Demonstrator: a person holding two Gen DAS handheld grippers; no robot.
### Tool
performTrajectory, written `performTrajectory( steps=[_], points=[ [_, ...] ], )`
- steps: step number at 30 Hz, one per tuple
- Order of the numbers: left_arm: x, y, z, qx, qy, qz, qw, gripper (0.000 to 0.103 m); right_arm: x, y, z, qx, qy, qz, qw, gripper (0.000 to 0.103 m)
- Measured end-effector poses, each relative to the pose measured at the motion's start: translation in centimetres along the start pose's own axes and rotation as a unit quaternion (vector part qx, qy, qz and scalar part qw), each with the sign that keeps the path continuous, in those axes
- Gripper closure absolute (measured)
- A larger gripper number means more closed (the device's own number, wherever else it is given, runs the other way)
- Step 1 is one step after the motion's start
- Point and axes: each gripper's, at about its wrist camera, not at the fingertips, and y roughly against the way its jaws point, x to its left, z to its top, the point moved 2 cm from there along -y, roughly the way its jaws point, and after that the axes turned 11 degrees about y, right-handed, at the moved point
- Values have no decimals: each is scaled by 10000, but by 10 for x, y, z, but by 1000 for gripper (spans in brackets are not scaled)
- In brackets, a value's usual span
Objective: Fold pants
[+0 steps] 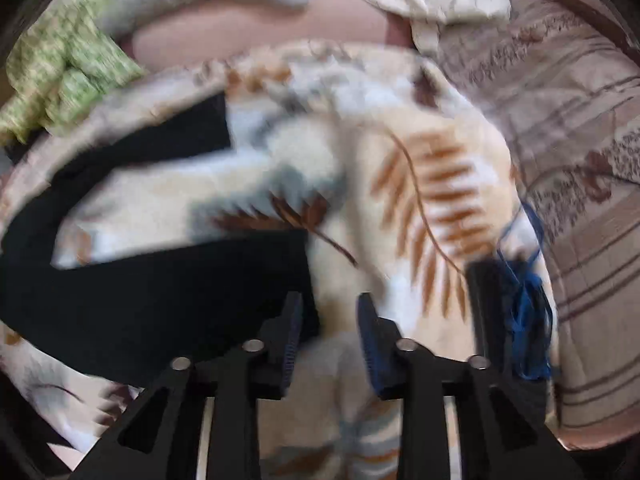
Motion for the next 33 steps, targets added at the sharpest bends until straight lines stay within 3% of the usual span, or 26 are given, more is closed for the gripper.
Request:
performTrajectory(
  steps=[3, 5, 8, 10, 13, 16, 17, 18, 19, 20, 21, 25, 28, 29, 31, 32, 33],
  points=[
    [2, 2, 10, -151, -19, -162, 9998, 22, 41, 12, 20, -501, 222, 1130, 9921, 51],
    [1, -13, 15, -123, -30, -175, 9998, 20, 81, 10, 36, -673, 459, 1866, 9790, 43],
    [-1, -46, 26, 118, -35, 20, 9999, 20, 143, -6, 65, -801, 751, 2512, 9617, 38],
    [-6, -67, 29, 253, -10, 110, 9996, 20, 175, -23, 83, -825, 825, 2685, 9562, 36],
    [-18, -85, 31, 353, -108, 106, 9993, 17, 215, -63, 107, -659, 691, 3084, 9464, 24],
    [-38, -97, 34, 256, -628, 129, 9976, 19, 238, -106, 120, -186, 470, 3113, 9490, 24],
    [-47, -103, 35, 363, -780, 17, 9963, 26, 242, -111, 122, -199, 415, 3163, 9475, 31],
    [-56, -107, 39, 396, -956, 21, 9946, 49, 243, -113, 127, -325, 352, 3246, 9446, 45],
    [-63, -108, 41, 401, -1093, 74, 9932, 81, 244, -112, 131, -395, 280, 3385, 9397, 85],
    [-74, -112, 47, 436, -1298, 112, 9905, 92, 244, -114, 139, -421, 153, 3503, 9356, 90],
    [-82, -113, 52, 468, -1400, 23, 9890, 96, 242, -113, 146, -546, 50, 3550, 9333, 90],
    [-114, -116, 77, 176, -1600, -336, 9864, 96, 237, -101, 176, -1145, -14, 3350, 9352, 90],
    [-121, -120, 92, 34, -1430, -511, 9884, 95, 227, -100, 194, -1539, -348, 3104, 9374, 90],
    [-119, -123, 95, 22, -1320, -498, 9900, 94, 225, -104, 198, -1611, -443, 2922, 9416, 86],
    [-114, -125, 95, 136, -1179, -463, 9919, 88, 230, -120, 202, -1289, -274, 2468, 9601, 72],
    [-108, -121, 93, 218, -1119, -423, 9926, 86, 235, -133, 201, -834, -82, 2332, 9688, 65],
    [-103, -116, 90, 253, -1109, -410, 9927, 73, 239, -140, 198, -456, 42, 2324, 9715, 65]
  ],
)
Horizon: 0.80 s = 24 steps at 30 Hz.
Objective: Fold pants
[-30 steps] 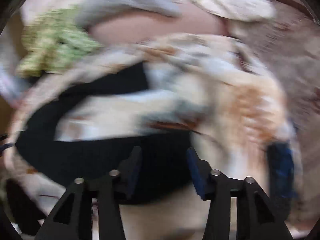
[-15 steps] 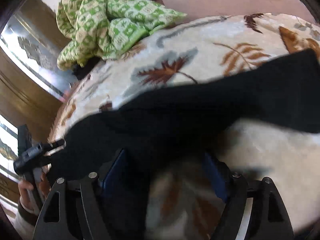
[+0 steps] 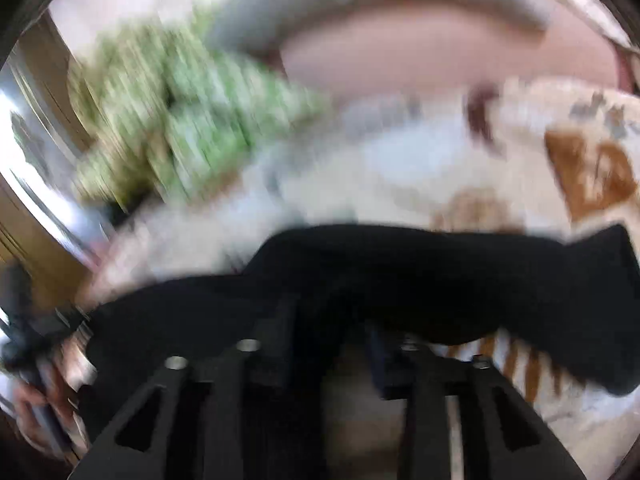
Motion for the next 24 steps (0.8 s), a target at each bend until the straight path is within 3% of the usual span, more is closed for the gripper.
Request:
performTrajectory(
  steps=[1, 3, 5, 7, 10, 13, 16, 19, 21, 22, 24],
  points=[
    [5, 9, -5, -1, 3, -4, 10000, 55, -1, 0, -3, 157, 2, 56, 9999, 62],
    [18, 34, -18, -204, 58, -94, 9997, 36, -2, 22, -14, 35, 133, 260, 9996, 50],
    [33, 61, -31, -395, 171, -210, 9989, 27, -5, 47, -24, -103, 293, 232, 9992, 38],
    [46, 76, -45, -395, 358, -397, 9978, 18, -7, 68, -38, -128, 477, 323, 9983, 38],
    [56, 74, -69, -92, 349, -262, 9990, 18, 9, 91, -66, -79, 830, 804, 9933, 38],
    [57, 59, -85, 68, 158, -22, 9998, 18, 55, 102, -97, -99, 1621, 1315, 9779, 38],
    [53, 41, -87, 221, 298, -241, 9990, 18, 118, 98, -124, -110, 2675, 1545, 9510, 38],
    [44, 28, -85, 368, 436, -311, 9979, 17, 174, 78, -145, -78, 3670, 1371, 9200, 39],
    [31, 24, -83, 682, 457, -743, 9938, 17, 197, 60, -149, -85, 3802, 1461, 9132, 39],
    [27, 24, -84, 862, 512, -934, 9906, 17, 204, 50, -148, -103, 3859, 1467, 9107, 43],
    [12, 35, -85, 1025, 416, -1359, 9845, 17, 211, 27, -140, -5, 3977, 1098, 9109, 71]
  ],
)
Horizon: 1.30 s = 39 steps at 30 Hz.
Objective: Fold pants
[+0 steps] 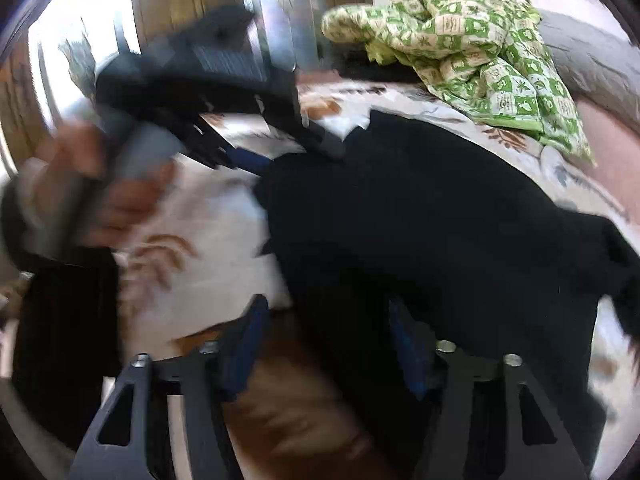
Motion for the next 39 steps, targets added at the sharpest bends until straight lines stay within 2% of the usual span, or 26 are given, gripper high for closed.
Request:
performTrajectory(
  steps=[1, 2, 3, 4, 5, 6, 7, 8, 10, 12, 16, 20, 22, 23, 25, 27, 31, 33, 34, 39],
  points=[
    [-6, 4, -1, 22, -66, -155, 9999, 17, -7, -1, 2, 2, -155, 112, 9998, 86],
    [-13, 18, -4, 23, -127, -529, 9985, 17, -23, 2, 5, -177, -675, 489, 9964, 89],
    [-14, 24, -4, 9, -133, -709, 9974, 17, -41, 8, 4, -373, -1233, 787, 9885, 89],
    [-14, 35, -5, -50, -133, -911, 9957, 17, -62, 17, 0, -634, -1874, 1072, 9744, 86],
    [-11, 46, -5, -184, -110, -934, 9954, 17, -80, 25, -7, -836, -2357, 1321, 9592, 80],
    [-6, 54, -6, -340, -89, -741, 9966, 17, -90, 31, -13, -887, -2605, 1378, 9515, 71],
    [-2, 58, -7, -423, -93, -586, 9973, 17, -99, 36, -19, -877, -2789, 1346, 9468, 46],
    [4, 62, -8, -555, -119, -278, 9980, 17, -104, 43, -25, -848, -2857, 1184, 9472, 41],
    [13, 62, -9, -666, -157, 90, 9976, 17, -102, 57, -30, -916, -2704, 906, 9541, 41],
    [19, 54, -12, -609, -97, 317, 9976, 17, -88, 64, -29, -939, -2281, 923, 9647, 41],
    [30, 34, -16, -703, 22, 843, 9940, 17, -40, 50, -16, -568, -1192, 822, 9878, 41],
    [32, 6, -30, -577, -100, 1232, 9907, 17, -21, 19, -16, -293, -998, 855, 9909, 41],
    [22, -1, -36, -743, -494, 1595, 9832, 17, -12, 12, -20, -249, -975, 805, 9917, 39],
    [16, -7, -41, -736, -760, 1912, 9758, 17, -10, 13, -21, -315, -946, 762, 9921, 39],
    [9, -12, -48, -789, -1037, 2259, 9654, 22, -9, 16, -22, -308, -925, 757, 9924, 39],
    [8, -12, -51, -811, -1105, 2320, 9630, 24, -12, 20, -22, -267, -985, 780, 9917, 40],
    [12, -9, -50, -854, -1033, 2270, 9646, 26, -19, 33, -21, -392, -1134, 645, 9907, 40],
    [12, -7, -55, -853, -1104, 2327, 9625, 28, -21, 30, -23, -226, -1171, 430, 9919, 40],
    [10, -7, -56, -852, -1125, 2340, 9619, 30, -20, 22, -26, 60, -1170, 327, 9926, 40],
    [5, 10, -53, -924, -979, 2305, 9637, 35, -21, 26, -26, 75, -1252, 261, 9918, 41]
  ],
)
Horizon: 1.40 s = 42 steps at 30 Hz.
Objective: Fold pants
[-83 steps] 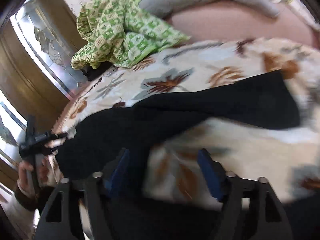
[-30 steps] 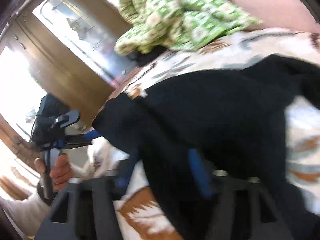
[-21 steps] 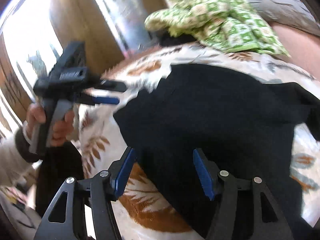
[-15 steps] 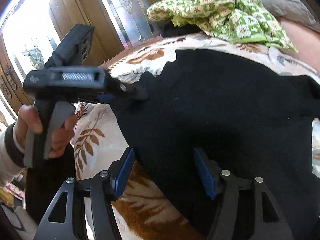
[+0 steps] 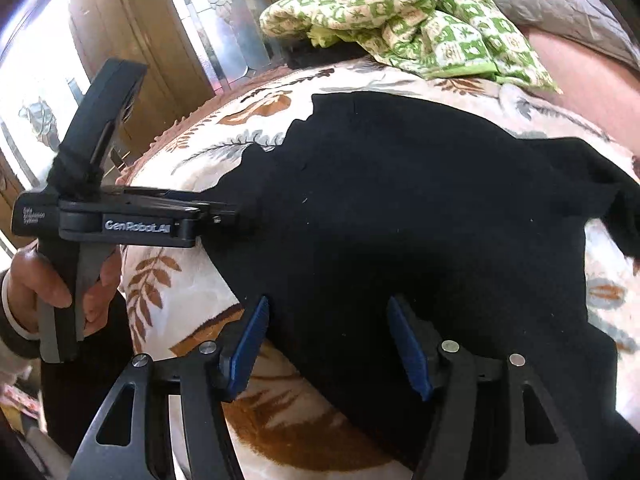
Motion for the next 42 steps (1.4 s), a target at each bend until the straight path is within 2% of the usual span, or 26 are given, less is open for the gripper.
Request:
performTrajectory(
  steps=[3, 5, 8, 12, 16, 20, 26, 30, 33, 34, 36, 37, 38, 39, 41, 42],
  points=[
    [-3, 19, 9, -359, -70, 59, 9993, 35, -9, 10, 1, -59, -110, -143, 9998, 41],
    [-9, 29, 18, -533, -137, 44, 9985, 30, -17, 18, 3, -117, -153, -245, 9995, 40],
    [-17, 29, 33, -504, -43, -107, 9987, 25, -36, 29, 4, -177, -314, -418, 9985, 35],
    [-30, 21, 49, -384, -64, -273, 9989, 25, -64, 41, 2, -139, -772, -537, 9955, 35],
    [-47, 8, 71, -427, -221, -431, 9979, 21, -100, 66, -3, -218, -978, -864, 9912, 33],
    [-62, -11, 97, -294, -493, -533, 9969, 20, -156, 103, -14, -74, -866, -1739, 9809, 32],
    [-84, -53, 135, 13, -956, -505, 9941, 20, -260, 129, -33, 388, -1276, -2562, 9574, 31],
    [-86, -78, 155, -15, -1265, -195, 9918, 20, -315, 130, -52, 511, -1819, -2752, 9426, 31],
    [-80, -99, 163, 89, -1261, -125, 9919, 19, -347, 121, -70, 513, -2382, -2422, 9391, 31],
    [-80, -108, 163, 137, -1308, -66, 9913, 19, -353, 115, -74, 566, -2465, -2316, 9394, 32],
    [-80, -126, 164, 186, -1368, 91, 9904, 19, -353, 104, -76, 560, -2338, -2239, 9445, 46],
    [-81, -132, 163, 203, -1357, 135, 9904, 13, -350, 102, -73, 473, -2173, -2307, 9473, 74],
    [-81, -136, 163, 131, -1352, 162, 9906, 8, -347, 100, -68, 346, -2025, -2257, 9523, 97],
    [-85, -138, 160, -57, -1420, 245, 9895, 5, -347, 98, -64, 309, -2006, -2230, 9534, 96],
    [-92, -137, 156, -158, -1662, 350, 9853, 7, -344, 99, -55, 235, -1881, -2345, 9535, 97],
    [-94, -134, 155, -136, -1756, 246, 9841, 19, -341, 102, -51, 186, -1763, -2423, 9539, 97]
  ],
)
